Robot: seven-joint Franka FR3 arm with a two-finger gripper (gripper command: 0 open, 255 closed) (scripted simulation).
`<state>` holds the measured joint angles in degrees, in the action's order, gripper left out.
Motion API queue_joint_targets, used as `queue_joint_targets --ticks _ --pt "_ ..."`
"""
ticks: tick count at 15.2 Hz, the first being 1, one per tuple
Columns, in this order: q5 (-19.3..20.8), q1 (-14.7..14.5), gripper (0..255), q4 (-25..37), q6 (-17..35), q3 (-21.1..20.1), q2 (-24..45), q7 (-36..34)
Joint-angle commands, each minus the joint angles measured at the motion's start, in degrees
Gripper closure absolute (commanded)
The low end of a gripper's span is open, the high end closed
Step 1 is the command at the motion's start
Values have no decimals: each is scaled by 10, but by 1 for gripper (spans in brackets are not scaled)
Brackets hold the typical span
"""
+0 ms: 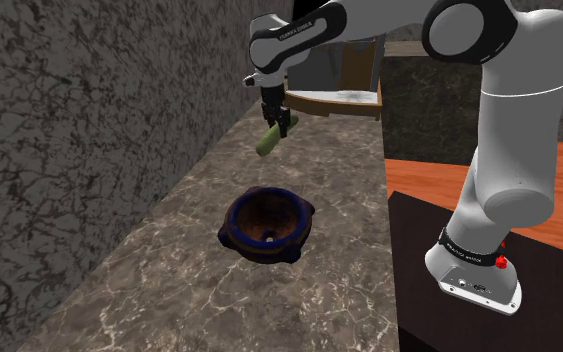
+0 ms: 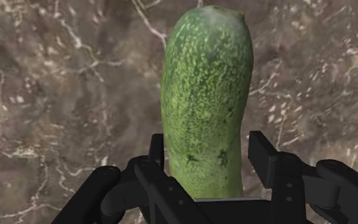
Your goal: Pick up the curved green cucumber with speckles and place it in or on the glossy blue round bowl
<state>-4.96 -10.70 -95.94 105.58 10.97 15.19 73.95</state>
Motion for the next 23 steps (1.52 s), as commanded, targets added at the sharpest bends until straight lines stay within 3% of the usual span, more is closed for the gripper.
queue_joint_targets --ticks 1,23 --pt "1 0 255 12 -15 0 -4 -2" --pt "1 6 255 190 -188 3 2 -8"
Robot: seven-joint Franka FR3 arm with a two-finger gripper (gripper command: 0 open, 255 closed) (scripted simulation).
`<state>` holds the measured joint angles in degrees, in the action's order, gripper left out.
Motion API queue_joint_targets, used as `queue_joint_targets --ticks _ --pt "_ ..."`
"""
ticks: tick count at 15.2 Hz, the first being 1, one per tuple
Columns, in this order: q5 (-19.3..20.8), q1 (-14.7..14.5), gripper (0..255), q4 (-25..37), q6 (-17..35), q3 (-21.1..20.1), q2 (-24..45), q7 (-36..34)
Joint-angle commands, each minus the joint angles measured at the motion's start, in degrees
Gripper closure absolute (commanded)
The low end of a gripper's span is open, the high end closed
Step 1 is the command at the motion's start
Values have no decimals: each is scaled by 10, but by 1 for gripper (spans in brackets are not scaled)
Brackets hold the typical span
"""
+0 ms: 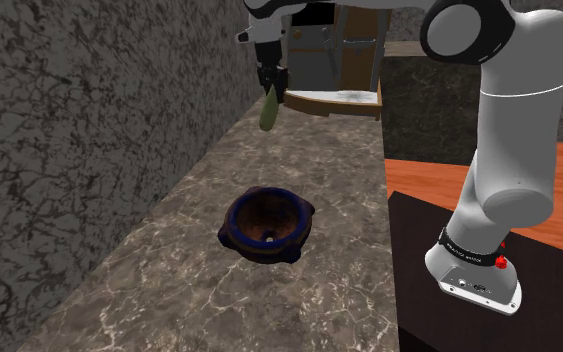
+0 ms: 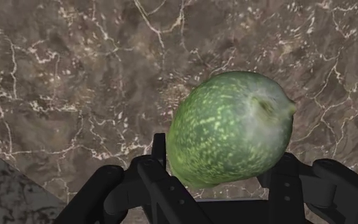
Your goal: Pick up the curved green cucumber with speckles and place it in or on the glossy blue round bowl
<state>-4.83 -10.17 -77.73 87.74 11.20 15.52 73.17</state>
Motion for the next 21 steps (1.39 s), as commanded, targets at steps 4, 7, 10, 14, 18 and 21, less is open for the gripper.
queue_joint_targets --ticks 4,7,10,14,18,21 --pt "2 -8 255 10 -22 -3 -14 -12" --pt "10 -33 255 -55 -3 -16 -62 -48" --pt "15 -56 255 -108 11 -32 -103 -85" --pt "17 -84 255 -164 24 -56 -148 -136" --pt "15 -110 255 -207 34 -82 -184 -188" --pt "12 -128 255 -231 40 -104 -205 -227"
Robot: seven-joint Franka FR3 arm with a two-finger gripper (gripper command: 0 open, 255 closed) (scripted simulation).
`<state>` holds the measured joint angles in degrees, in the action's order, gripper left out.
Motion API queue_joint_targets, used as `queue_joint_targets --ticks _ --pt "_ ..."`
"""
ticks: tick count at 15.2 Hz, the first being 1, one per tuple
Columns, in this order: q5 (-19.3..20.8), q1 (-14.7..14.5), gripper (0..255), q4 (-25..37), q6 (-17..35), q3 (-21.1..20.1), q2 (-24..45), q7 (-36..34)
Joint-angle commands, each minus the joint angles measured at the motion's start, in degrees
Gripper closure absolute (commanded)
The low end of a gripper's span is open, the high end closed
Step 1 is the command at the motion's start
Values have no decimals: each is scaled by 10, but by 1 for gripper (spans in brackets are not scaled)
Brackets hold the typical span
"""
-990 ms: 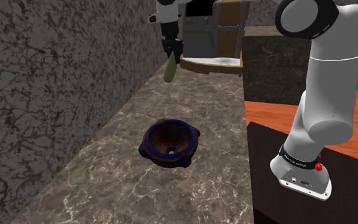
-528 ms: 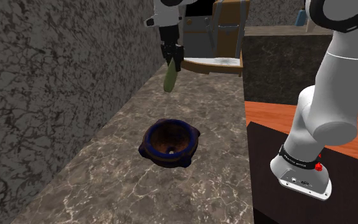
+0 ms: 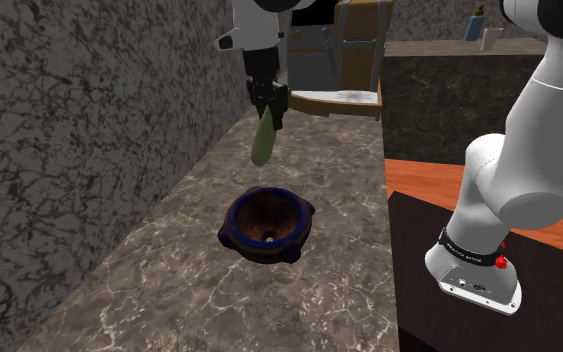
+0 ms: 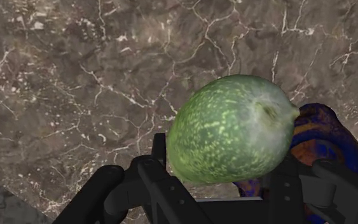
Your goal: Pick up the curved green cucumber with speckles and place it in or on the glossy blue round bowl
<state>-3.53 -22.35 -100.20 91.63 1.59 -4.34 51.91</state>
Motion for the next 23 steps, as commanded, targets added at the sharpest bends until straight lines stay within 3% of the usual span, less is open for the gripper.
queue_joint_targets --ticks 1,14,23 --pt "-3 -13 255 -13 3 -15 -13 -28" --pt "-27 -92 255 -39 19 -116 -36 -204" --pt "-29 -93 255 -112 89 -117 -40 -198"
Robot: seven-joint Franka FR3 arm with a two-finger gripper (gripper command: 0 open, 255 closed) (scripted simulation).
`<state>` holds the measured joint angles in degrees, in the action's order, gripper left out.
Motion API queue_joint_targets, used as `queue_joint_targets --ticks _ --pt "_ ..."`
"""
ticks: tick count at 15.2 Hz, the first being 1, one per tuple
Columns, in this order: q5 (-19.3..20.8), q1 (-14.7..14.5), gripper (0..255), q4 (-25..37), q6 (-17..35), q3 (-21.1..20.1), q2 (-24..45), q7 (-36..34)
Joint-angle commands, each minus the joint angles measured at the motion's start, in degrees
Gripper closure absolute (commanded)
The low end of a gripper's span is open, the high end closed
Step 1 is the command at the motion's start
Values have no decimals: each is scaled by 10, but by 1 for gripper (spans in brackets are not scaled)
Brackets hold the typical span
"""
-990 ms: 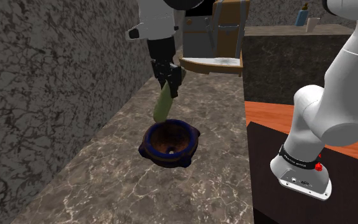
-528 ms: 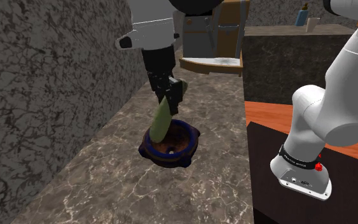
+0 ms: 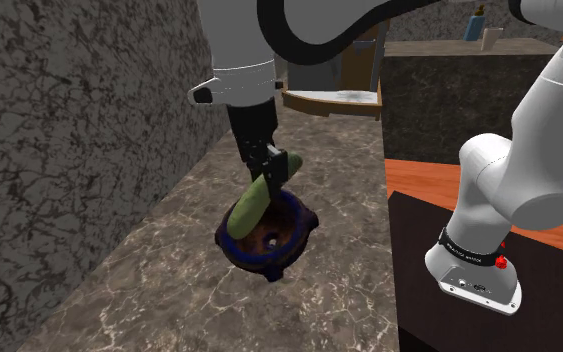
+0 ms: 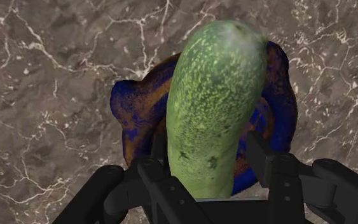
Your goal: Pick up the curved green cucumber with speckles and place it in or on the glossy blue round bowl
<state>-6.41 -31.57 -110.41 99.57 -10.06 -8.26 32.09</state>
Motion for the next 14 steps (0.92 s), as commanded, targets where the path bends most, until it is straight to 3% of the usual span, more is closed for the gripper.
queue_joint_targets --ticks 1,5,12,13,14 --pt "-1 -1 255 -17 17 -1 -1 1" --pt "-1 -1 255 -46 48 -1 2 3" --pt "-1 -2 255 -46 48 -1 2 3" --pt "-1 -2 0 -45 48 -1 3 2" --pt "-1 -1 0 -44 48 -1 4 3"
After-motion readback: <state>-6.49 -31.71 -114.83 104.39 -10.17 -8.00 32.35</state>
